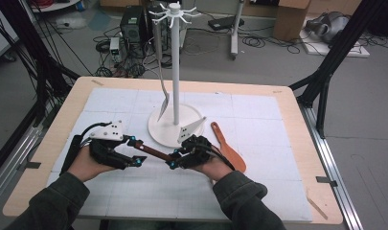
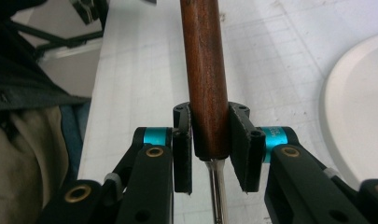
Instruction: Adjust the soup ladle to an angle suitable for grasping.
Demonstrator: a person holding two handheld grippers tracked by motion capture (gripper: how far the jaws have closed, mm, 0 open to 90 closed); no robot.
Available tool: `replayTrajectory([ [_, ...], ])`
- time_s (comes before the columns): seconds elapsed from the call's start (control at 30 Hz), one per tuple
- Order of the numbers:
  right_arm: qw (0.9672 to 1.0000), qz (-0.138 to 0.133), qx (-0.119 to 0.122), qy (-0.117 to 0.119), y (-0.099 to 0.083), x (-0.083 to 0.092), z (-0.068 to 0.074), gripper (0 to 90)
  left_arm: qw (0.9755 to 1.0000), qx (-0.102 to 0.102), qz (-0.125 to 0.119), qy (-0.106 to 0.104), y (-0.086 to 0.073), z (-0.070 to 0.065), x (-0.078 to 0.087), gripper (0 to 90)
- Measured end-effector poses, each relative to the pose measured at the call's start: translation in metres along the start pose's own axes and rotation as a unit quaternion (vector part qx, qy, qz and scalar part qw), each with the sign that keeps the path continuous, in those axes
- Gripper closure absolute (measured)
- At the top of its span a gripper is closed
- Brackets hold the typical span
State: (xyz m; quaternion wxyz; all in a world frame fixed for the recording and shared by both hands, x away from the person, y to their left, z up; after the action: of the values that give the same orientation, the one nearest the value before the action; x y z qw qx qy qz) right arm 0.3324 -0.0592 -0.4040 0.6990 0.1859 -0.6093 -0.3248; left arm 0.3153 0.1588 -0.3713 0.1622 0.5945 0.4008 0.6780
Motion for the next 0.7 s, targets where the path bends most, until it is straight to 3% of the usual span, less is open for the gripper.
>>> replayTrajectory([
  [0.27,0.9995,-0.03,-0.005,-0.003,0.011,0.01,0.003,73.8,0.9996,0.015,-0.022,-0.005,0.009,0.0,0.002,43.9],
  [0.7,0.9976,-0.067,-0.018,-0.001,0.022,0.021,0.007,73.8,0.9992,0.017,-0.034,-0.016,0.023,-0.002,0.003,50.7],
])
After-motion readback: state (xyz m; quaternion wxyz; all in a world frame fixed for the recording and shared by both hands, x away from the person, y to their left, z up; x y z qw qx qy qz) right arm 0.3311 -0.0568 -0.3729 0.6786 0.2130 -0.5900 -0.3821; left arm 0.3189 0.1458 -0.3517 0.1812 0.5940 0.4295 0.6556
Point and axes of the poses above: each handheld gripper's, and its own axes: x roughly backward along the jaws, y roughly out of its top, z roughly to its left, the point moved 4 cm from there along -x, roughly forward along the jaws, and after that the axes turned 8 degrees about z, right-handed, at the moved point
